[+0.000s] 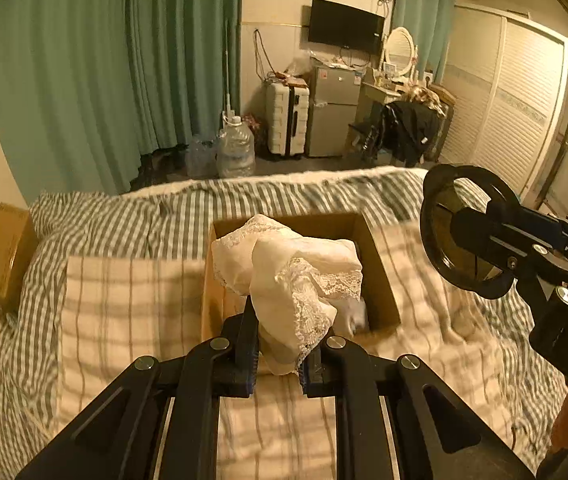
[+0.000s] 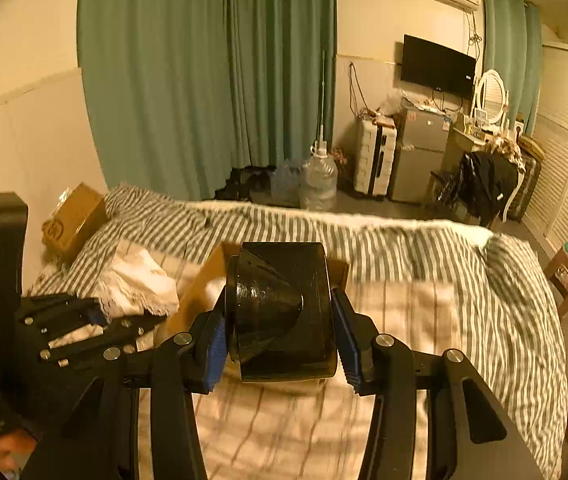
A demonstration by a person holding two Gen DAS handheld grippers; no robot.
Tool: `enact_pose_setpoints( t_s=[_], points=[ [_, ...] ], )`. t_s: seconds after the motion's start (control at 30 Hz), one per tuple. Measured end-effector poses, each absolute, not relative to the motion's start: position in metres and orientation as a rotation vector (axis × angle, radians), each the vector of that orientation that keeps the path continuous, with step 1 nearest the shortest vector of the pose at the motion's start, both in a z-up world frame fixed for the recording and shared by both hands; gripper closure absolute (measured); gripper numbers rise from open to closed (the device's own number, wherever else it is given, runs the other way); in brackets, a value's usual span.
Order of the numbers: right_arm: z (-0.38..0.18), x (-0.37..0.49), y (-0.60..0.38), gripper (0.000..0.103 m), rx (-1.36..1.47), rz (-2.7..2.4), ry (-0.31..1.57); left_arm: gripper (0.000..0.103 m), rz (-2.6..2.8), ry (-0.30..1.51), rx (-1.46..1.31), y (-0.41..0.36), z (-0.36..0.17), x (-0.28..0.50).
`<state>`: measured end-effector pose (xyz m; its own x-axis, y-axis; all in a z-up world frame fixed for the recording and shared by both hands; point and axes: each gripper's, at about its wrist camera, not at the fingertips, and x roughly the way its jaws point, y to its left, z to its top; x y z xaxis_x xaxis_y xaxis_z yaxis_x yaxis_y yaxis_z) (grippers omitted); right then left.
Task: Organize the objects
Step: 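Lower the lace cloth and black cup into the box and open both tools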
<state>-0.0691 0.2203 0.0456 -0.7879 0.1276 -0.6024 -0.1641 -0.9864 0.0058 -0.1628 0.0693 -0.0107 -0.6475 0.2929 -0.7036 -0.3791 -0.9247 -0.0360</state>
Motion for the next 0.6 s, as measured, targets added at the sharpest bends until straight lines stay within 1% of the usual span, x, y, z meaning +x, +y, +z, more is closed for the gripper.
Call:
enact_pose_setpoints(
  t_s=[0.17,0.27,0.37,0.6],
  points=[
    [0.049,-0.116,0.238,0.057,-0.952,2.841,0.118,0.088,2.557,0.187,-1.047,0.086,-0.013,-0.204],
    [0.04,-0.141,0.248,0.057,-0.985,2.828,0.126,0.088,2.542,0.149,-1.109,0.09,-0.026,-0.23],
    [0.023,-0.163,0.257,0.057,-1.032,2.821,0.14,0.088,2.538,0.177,-1.142,0.096,-0.041,-0.247],
    [-0.025,-0.191,0.272,0.057,-1.159,2.787,0.178,0.088,2.5,0.172,-1.233,0.105,-0.084,-0.269]
  ],
)
